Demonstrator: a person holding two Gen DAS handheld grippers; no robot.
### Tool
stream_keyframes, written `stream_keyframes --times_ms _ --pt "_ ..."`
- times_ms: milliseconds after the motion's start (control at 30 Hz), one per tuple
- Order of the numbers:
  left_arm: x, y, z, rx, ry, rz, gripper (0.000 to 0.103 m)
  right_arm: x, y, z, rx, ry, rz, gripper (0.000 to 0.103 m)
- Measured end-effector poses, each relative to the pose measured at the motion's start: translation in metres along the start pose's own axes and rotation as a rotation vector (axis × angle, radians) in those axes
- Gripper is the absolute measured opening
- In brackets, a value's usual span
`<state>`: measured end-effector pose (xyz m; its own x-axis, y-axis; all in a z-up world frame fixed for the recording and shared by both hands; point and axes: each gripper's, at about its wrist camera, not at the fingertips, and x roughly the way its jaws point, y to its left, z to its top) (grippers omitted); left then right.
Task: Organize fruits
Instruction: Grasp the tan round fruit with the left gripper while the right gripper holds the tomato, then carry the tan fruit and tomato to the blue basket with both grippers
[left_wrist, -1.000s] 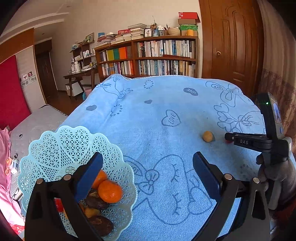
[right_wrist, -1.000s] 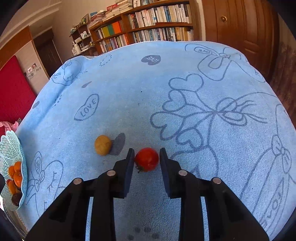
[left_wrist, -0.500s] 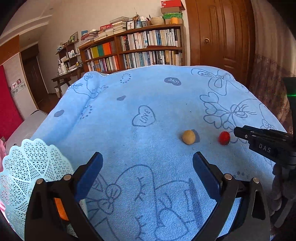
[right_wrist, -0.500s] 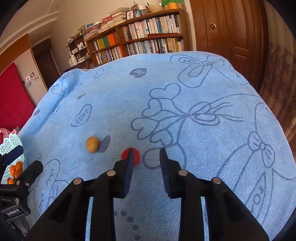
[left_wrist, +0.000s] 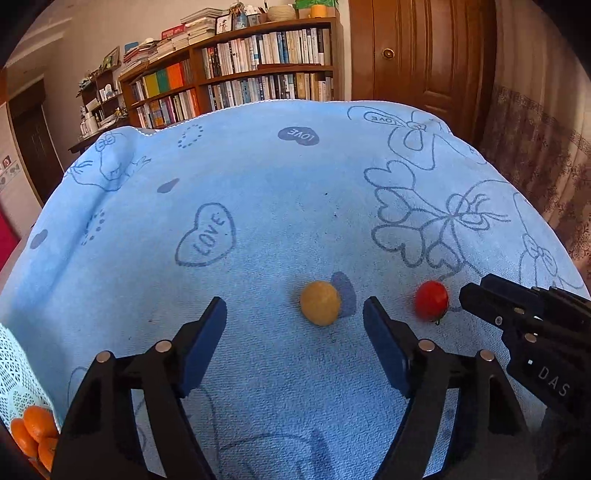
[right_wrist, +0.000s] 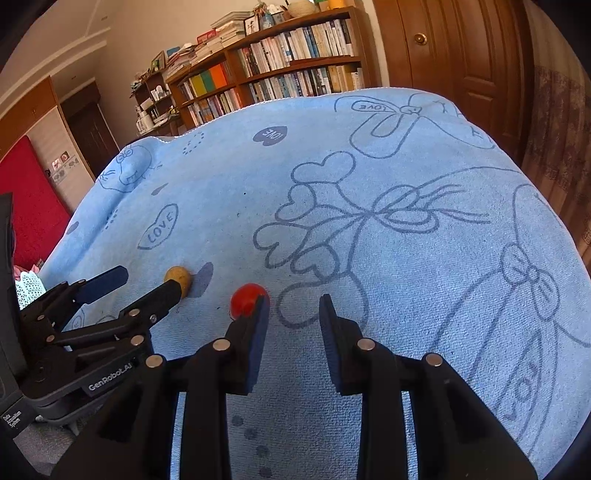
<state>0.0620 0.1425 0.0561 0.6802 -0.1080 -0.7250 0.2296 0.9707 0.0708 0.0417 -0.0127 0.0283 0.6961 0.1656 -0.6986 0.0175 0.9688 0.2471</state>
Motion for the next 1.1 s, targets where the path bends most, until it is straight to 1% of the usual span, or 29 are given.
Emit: stream_keyframes --times_ms 33,100,167,233,300,333,433,567,633,700,833,967,1100 --pt "0.004 -0.001 0.001 -0.001 0.009 -0.008 0.069 0.001 -0.001 0.000 0.004 0.001 0.000 0.029" --pt "0.011 -0.003 0.003 -0.002 0.024 -0.020 0.057 0.001 -0.002 0.000 0.010 0.003 0.007 0.029" --pt "0.016 -0.005 0.004 -0.001 0.039 -0.038 0.054 0.001 -0.003 0.000 0.013 0.001 0.012 0.029" --pt "0.019 -0.005 0.004 -0.003 0.044 -0.052 0.043 0.001 -0.003 0.000 0.013 0.003 0.018 0.029" --pt "0.022 -0.002 0.004 -0.017 0.054 -0.082 0.030 0.002 -0.001 -0.001 0.009 0.004 0.019 0.029" --pt "0.021 0.000 0.004 -0.026 0.054 -0.093 0.027 0.002 0.000 -0.002 0.006 0.004 0.021 0.029" --pt "0.019 0.004 0.002 -0.044 0.045 -0.110 0.026 0.001 0.002 -0.003 -0.001 0.002 0.027 0.030" --pt "0.012 0.006 -0.001 -0.053 0.025 -0.114 0.026 0.001 0.003 -0.004 -0.009 0.002 0.034 0.030" --pt "0.008 0.008 -0.002 -0.057 0.013 -0.105 0.026 0.001 0.004 -0.004 -0.011 0.002 0.035 0.032" --pt "0.002 0.011 -0.004 -0.064 0.000 -0.093 0.026 0.002 0.005 -0.002 -0.013 0.002 0.037 0.038" --pt "-0.009 0.017 -0.007 -0.071 -0.028 -0.057 0.026 0.006 0.012 0.003 -0.028 0.021 0.054 0.038" --pt "-0.021 0.022 -0.011 -0.078 -0.055 -0.035 0.026 0.015 0.028 0.010 -0.092 0.035 0.022 0.038" --pt "-0.032 0.029 -0.014 -0.091 -0.075 -0.021 0.026 0.031 0.034 0.014 -0.110 0.070 -0.013 0.038"
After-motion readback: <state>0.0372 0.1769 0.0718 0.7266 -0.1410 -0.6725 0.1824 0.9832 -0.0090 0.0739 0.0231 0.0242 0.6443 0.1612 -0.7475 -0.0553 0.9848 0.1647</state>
